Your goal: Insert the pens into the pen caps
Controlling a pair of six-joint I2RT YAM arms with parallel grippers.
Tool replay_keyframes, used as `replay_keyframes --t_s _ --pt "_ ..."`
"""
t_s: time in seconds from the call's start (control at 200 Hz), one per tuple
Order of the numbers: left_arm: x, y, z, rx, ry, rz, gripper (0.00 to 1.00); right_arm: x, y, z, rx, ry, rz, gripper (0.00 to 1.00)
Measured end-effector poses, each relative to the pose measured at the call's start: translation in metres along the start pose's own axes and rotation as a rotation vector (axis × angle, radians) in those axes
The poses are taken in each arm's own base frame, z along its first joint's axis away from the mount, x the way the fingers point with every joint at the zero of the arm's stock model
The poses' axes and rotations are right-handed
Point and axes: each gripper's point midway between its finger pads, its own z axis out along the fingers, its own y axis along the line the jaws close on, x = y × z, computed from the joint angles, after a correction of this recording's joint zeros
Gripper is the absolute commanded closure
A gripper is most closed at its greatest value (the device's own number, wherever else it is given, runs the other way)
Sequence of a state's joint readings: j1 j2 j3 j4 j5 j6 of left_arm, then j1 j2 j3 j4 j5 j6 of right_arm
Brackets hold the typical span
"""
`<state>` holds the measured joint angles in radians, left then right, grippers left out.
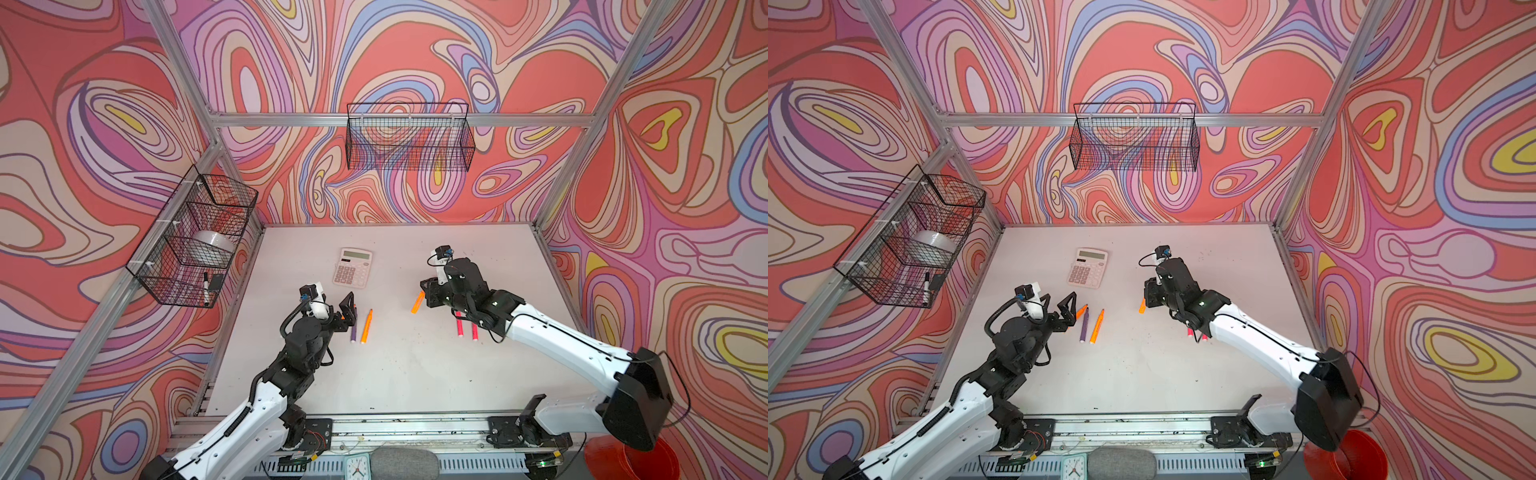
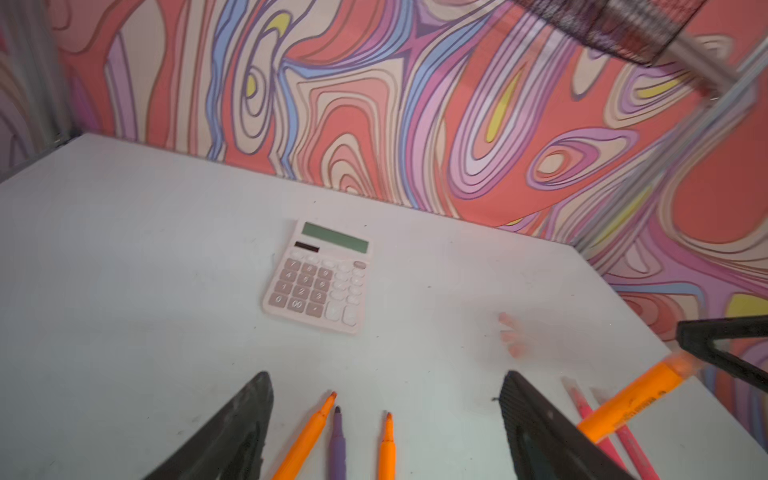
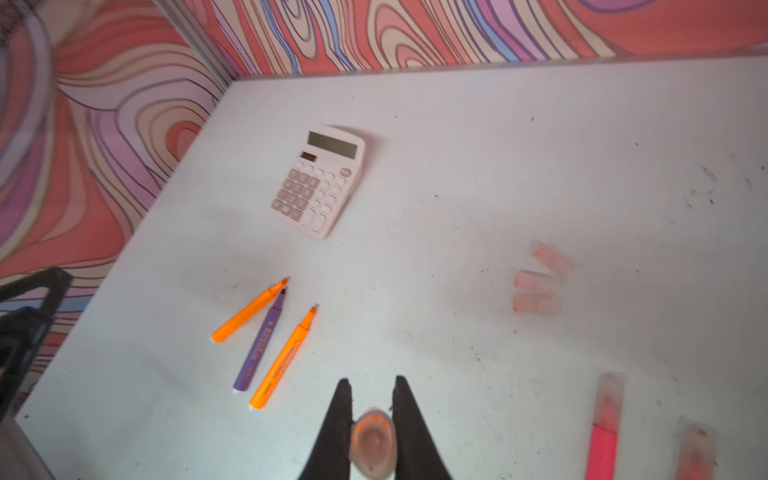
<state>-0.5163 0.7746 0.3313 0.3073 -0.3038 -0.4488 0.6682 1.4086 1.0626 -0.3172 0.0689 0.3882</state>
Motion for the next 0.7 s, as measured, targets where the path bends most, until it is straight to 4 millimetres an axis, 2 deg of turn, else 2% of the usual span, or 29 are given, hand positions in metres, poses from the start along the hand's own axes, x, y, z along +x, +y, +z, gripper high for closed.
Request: replay_keyframes --t_s 0.12,0.215,0.315,0.496,0.701 --pt "0.017 0.018 0.01 -0.13 0.097 0.047 0.13 0.032 -0.027 0.033 0.053 0.152 -0.003 1.0" --pt "0.012 0.021 0.014 -0.176 0.113 0.056 0.12 0.054 -0.038 0.045 0.063 0.247 0.004 1.0" --pt "0.011 0.019 0.015 -0.178 0.113 0.053 0.11 0.061 -0.041 0.047 0.066 0.276 -0.003 1.0" --pt "0.033 0.025 0.023 -0.212 0.209 0.082 0.13 0.062 -0.043 0.056 0.077 0.302 -0.012 1.0" --pt "0.024 0.016 0.033 -0.221 0.23 0.082 0.12 0.084 -0.068 0.075 0.156 0.385 0.011 1.0"
